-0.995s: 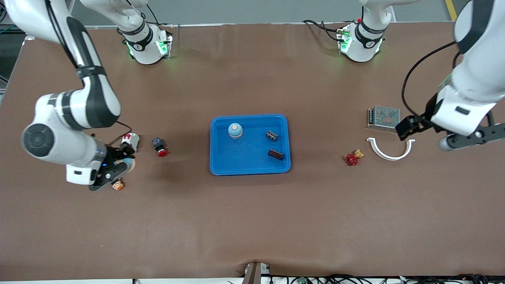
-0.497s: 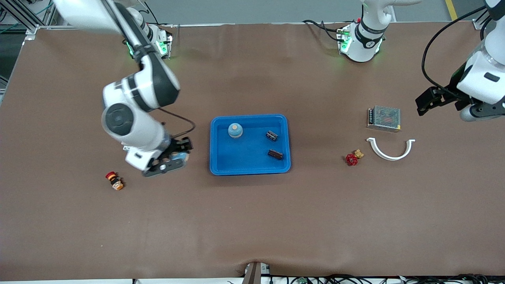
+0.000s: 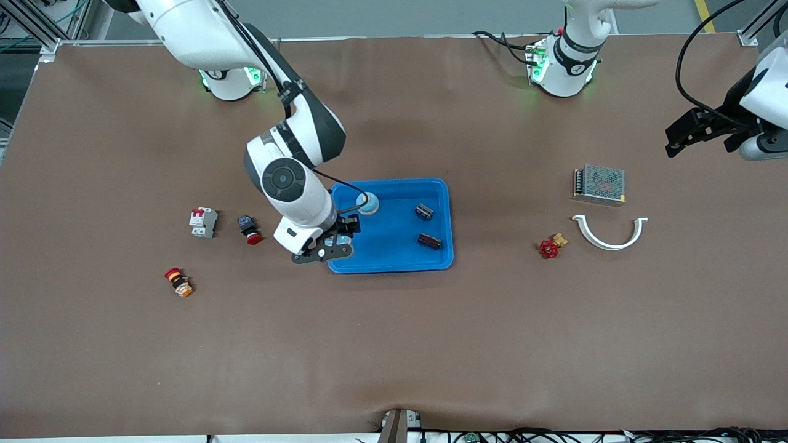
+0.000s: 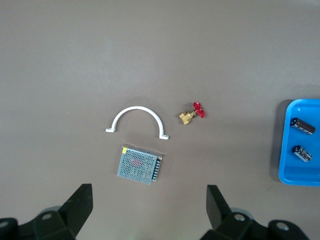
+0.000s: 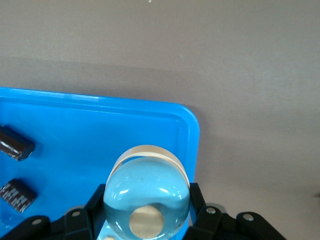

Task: Place electrolytic capacitor and blue bell in tray
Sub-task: 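Carry the second bell into the tray with the right gripper and release it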

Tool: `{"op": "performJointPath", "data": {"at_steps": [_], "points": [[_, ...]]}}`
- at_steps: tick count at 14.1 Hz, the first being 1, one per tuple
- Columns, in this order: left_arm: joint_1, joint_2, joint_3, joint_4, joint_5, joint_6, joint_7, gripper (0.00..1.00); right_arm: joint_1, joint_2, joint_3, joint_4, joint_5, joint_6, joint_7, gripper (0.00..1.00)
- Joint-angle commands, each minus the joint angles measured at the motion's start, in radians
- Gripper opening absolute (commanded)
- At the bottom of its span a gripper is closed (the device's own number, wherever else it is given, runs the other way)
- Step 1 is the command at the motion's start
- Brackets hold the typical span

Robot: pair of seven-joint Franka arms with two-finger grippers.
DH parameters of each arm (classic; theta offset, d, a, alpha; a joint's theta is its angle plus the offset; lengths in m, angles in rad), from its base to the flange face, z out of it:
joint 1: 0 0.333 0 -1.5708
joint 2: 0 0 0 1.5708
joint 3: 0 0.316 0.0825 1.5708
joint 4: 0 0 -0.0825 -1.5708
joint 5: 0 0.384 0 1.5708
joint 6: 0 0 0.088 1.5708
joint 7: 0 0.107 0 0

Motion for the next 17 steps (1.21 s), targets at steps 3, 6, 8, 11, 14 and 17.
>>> {"op": "performJointPath", "data": {"at_steps": [3,6,8,11,14,17], "points": [[0.003,-0.030,0.003,-0.025,-0.018,0.002,0.019,1.00,0.056,0.063,-0.011,0.040,-0.034,0.038,0.087,0.40],[-0.002,-0.031,-0.003,-0.025,-0.018,0.001,0.019,1.00,0.078,0.084,-0.012,0.039,-0.038,0.043,0.093,0.40],[-0.006,-0.030,-0.005,-0.025,-0.018,-0.008,0.019,1.00,0.085,0.094,-0.012,0.036,-0.063,0.044,0.095,0.40],[-0.006,-0.025,-0.003,-0.023,-0.020,-0.010,0.026,1.00,0.085,0.100,-0.012,0.010,-0.073,0.076,0.096,0.41],[-0.005,-0.019,-0.003,-0.023,-0.020,-0.011,0.040,1.00,0.101,0.117,-0.012,0.002,-0.073,0.099,0.095,0.41],[0.000,-0.017,-0.003,-0.018,-0.018,-0.019,0.043,1.00,0.118,0.143,-0.012,0.000,-0.073,0.129,0.096,0.41]]}}
